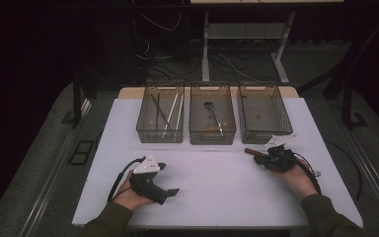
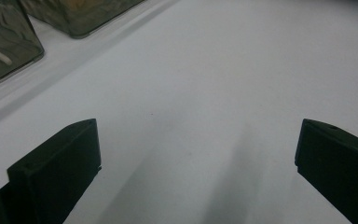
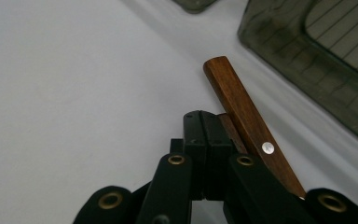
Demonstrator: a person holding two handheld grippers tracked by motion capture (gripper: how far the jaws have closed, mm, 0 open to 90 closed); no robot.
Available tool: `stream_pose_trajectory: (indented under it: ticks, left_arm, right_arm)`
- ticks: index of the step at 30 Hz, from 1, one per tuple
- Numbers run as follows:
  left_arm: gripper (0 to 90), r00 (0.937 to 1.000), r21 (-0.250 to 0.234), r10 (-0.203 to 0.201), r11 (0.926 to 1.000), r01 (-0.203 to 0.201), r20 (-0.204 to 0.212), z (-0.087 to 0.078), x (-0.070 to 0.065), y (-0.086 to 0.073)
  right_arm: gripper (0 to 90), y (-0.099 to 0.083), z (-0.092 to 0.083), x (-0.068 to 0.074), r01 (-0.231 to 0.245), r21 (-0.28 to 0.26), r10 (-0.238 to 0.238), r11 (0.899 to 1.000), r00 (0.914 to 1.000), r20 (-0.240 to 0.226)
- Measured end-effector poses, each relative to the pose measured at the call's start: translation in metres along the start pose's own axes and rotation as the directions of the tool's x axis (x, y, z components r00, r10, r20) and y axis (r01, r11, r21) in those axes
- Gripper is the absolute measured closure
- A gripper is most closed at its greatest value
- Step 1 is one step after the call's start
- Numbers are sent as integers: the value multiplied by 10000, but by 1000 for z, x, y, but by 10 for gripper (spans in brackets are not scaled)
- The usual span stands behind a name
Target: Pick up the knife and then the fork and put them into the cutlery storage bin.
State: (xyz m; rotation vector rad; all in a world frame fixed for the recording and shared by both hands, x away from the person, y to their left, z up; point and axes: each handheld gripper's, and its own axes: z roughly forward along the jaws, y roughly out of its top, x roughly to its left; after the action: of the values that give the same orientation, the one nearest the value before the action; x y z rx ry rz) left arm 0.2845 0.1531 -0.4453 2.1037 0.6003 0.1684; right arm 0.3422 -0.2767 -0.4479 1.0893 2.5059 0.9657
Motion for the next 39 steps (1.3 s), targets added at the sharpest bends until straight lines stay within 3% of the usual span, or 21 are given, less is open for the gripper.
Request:
stream_pose_trajectory:
  ticks: [7, 9, 13, 17, 20, 22, 29, 39]
  left_arm:
    - [0, 9999, -19, -121, 9999, 121, 43, 1, 1, -1]
    - [0, 9999, -20, -131, 9999, 132, 21, 0, 1, -1]
    - [0, 9999, -17, -155, 9999, 155, 11, 0, 1, -1]
    - [0, 10000, 64, -99, 9999, 99, 2, 1, 1, -1]
    - [0, 9999, 85, -103, 9999, 103, 13, 1, 1, -1]
    - [0, 9999, 77, -111, 9999, 111, 18, 1, 0, -1]
    - [0, 9999, 21, -137, 9999, 137, 78, 1, -1, -1]
    - [0, 9999, 58, -102, 9999, 101, 110, 2, -1, -1]
  right_arm:
    - [899, 1, 0, -6, -250, -128, 250, 9996, 9997, -14]
    - [819, 3, -8, -8, -436, -331, 424, 9985, 9984, -369]
    - [670, 10, -34, -12, -307, -747, 264, 9967, 9980, -575]
    - [631, 11, -52, -21, 260, -231, -264, 9994, 9995, -191]
    - [634, 6, -56, -29, 551, 453, -545, 9975, 9984, -135]
    - [648, 3, -56, -34, 645, 918, -627, 9937, 9978, -230]
    - [728, -6, -50, -47, 851, 1742, -771, 9810, 9957, -522]
    - [747, -14, -43, -50, 1143, 2208, -1030, 9686, 9927, -621]
